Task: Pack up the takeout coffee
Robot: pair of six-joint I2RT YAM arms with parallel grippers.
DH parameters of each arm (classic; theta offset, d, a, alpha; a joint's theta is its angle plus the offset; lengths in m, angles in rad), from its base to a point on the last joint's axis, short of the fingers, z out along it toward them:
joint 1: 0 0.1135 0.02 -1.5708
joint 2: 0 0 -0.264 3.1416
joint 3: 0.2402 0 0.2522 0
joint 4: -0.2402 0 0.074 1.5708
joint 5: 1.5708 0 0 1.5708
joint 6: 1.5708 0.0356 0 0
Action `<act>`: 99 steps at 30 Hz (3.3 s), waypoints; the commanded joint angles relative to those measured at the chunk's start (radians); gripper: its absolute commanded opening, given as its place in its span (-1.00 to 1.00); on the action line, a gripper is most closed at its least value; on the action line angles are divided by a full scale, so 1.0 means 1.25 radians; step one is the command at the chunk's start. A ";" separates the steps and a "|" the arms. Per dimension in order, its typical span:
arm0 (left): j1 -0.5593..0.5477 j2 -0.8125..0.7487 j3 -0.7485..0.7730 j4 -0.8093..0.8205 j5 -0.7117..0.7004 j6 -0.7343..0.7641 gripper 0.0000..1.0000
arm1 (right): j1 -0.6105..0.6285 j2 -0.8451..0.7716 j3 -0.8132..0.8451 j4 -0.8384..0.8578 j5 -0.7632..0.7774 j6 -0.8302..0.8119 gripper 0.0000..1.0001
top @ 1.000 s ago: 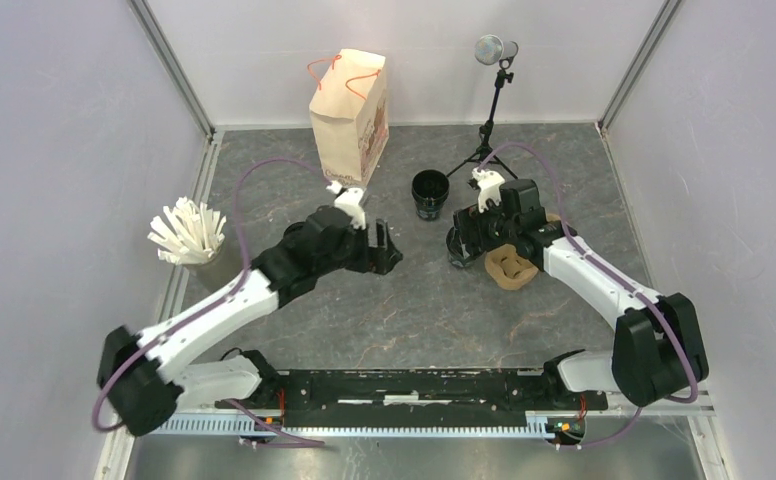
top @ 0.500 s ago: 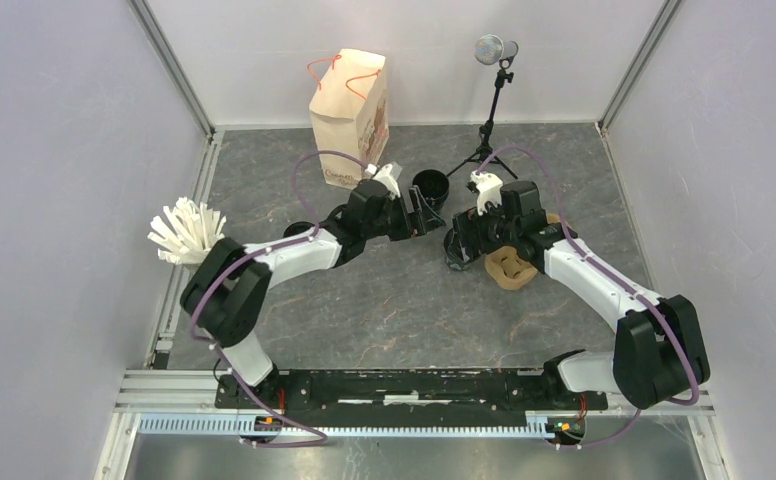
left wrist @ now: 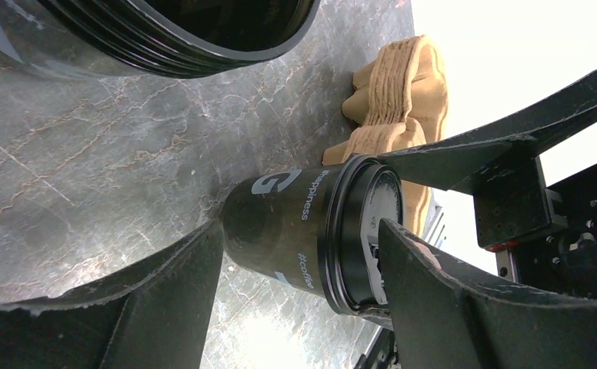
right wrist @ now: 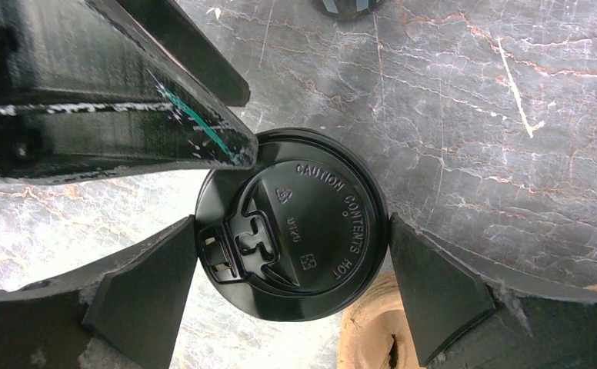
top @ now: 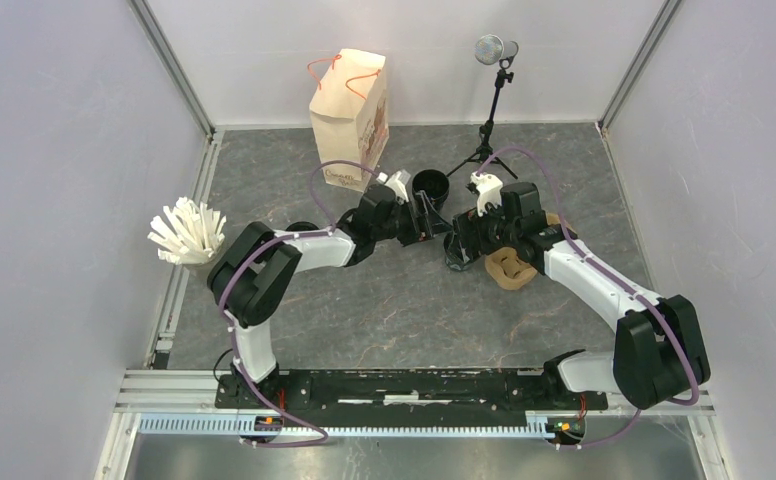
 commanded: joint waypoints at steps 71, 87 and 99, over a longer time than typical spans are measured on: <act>-0.291 -0.219 0.131 -0.618 -0.510 0.561 -0.43 | -0.002 -0.421 -0.013 -0.085 0.086 0.075 0.66; -0.472 0.070 0.342 -0.814 -1.131 0.650 -0.48 | -0.002 -0.578 0.000 -0.077 0.284 0.109 0.73; -0.500 0.105 0.346 -0.822 -1.107 0.599 -0.20 | -0.002 -0.646 0.016 -0.068 0.342 0.127 0.74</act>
